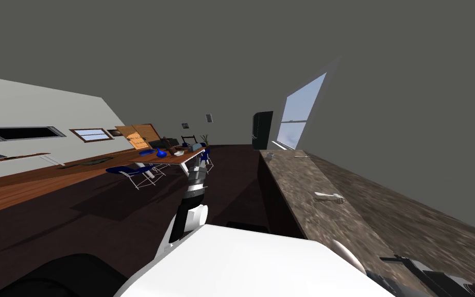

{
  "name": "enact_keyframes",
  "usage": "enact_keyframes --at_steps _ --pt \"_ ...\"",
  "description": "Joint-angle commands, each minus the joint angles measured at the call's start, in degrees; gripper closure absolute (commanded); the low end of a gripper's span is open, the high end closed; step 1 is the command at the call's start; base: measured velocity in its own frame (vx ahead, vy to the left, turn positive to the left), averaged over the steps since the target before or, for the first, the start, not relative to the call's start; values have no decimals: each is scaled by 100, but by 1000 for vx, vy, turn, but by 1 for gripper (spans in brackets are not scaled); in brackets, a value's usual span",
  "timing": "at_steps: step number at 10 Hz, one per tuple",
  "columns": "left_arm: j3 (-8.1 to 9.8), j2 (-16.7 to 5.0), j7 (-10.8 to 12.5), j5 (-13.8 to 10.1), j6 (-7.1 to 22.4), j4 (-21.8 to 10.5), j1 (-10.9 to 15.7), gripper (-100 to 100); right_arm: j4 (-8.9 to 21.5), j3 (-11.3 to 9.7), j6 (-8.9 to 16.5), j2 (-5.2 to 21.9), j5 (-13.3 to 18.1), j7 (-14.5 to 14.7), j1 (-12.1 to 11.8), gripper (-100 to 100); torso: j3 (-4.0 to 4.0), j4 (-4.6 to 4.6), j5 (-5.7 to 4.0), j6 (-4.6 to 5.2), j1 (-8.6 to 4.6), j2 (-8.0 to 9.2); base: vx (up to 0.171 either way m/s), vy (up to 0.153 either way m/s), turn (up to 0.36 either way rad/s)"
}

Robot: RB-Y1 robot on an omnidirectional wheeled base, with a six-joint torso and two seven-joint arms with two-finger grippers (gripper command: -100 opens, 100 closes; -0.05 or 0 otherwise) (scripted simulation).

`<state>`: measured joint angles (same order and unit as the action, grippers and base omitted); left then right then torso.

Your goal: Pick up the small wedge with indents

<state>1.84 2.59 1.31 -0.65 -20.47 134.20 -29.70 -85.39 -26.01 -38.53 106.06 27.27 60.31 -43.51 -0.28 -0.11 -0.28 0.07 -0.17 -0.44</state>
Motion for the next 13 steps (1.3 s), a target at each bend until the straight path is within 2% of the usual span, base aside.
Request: enact_keyframes --at_steps 1,2,3,4,8,9,10,11,13 --pt "0 0 0 0 0 0 0 0 38 -32 90 -161 65 25 1 -100 0 0 0 0 0 0 -4 11 86" --pt "0 0 0 0 0 0 1 0 66 -55 158 -281 114 44 2 -100 4 2 0 -1 4 7 -12 19 91" --pt "0 0 0 0 0 0 0 0 107 -54 72 -294 216 -38 79 -100 8 3 0 1 6 12 -5 8 9" --pt "0 0 0 0 0 0 0 0 117 -58 80 -312 227 -34 82 100 7 3 2 1 5 12 0 0 0" --pt "0 0 0 0 0 0 0 0 116 -58 79 -310 226 -34 82 100 6 3 1 1 2 9 0 0 0" --pt "0 0 0 0 0 0 0 0 116 -58 79 -310 226 -34 82 0 6 3 1 1 2 9 0 0 0" --pt "0 0 0 0 0 0 0 0 141 -34 37 -149 226 -37 88 -100 6 3 1 1 2 9 3 11 -6" --pt "0 0 0 0 0 0 0 0 54 -122 16 -73 232 -26 -5 -100 5 2 3 0 6 8 31 60 -17" --pt "-1 1 0 0 0 0 0 0 30 -165 -35 129 229 -37 -65 -100 -5 -2 9 0 37 -9 60 90 -27"
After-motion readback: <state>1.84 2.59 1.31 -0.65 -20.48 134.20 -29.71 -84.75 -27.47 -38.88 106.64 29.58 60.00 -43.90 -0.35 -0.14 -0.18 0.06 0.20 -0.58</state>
